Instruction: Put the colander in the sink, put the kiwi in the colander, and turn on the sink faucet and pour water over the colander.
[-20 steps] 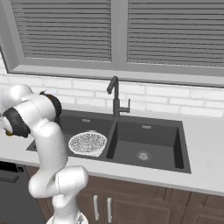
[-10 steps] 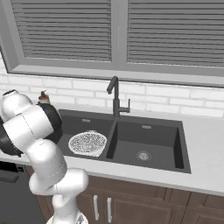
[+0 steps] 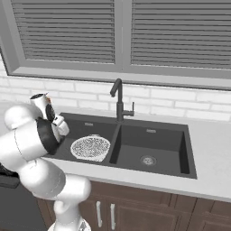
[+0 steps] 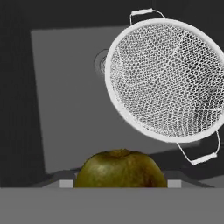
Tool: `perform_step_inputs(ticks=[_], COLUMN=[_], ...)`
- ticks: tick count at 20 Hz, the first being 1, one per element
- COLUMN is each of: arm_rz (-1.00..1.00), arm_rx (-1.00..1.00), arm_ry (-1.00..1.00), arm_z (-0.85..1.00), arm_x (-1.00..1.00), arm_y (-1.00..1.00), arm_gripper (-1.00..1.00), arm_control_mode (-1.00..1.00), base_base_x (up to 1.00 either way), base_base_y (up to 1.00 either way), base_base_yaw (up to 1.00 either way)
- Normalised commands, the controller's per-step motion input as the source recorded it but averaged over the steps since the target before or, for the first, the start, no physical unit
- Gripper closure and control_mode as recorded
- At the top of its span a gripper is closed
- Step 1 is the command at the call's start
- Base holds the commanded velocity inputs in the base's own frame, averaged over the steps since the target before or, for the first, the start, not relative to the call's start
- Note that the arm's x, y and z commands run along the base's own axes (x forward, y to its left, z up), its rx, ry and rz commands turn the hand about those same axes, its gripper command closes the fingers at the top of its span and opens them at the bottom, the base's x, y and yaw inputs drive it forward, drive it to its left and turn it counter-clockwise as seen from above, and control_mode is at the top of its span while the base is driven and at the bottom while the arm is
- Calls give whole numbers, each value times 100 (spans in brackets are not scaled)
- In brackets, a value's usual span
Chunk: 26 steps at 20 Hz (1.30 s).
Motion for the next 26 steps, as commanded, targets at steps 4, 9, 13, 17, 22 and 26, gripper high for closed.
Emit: perform_step_inputs(ticks=[4,9,13,17,22,26], arm_rz=[-1,0,0,0,0,0], arm_rx=[0,0,0,0,0,0], arm_ry=[0,2,5,0,6,9], arm_z=[0,-6,-41,-71,-75,-63], arm_x=[80,80,68,46,16,20], arm_y=[-63,-41,-30,-21,-8,-1], arm_gripper=[100,100,100,100,100,100], arm_control_mode=[-100,-100,-100,-100,-100,-100], base_base_x=[0,0,0,0,0,0], base_base_y=[0,0,0,0,0,0], base_base_yaw=[0,0,0,0,0,0])
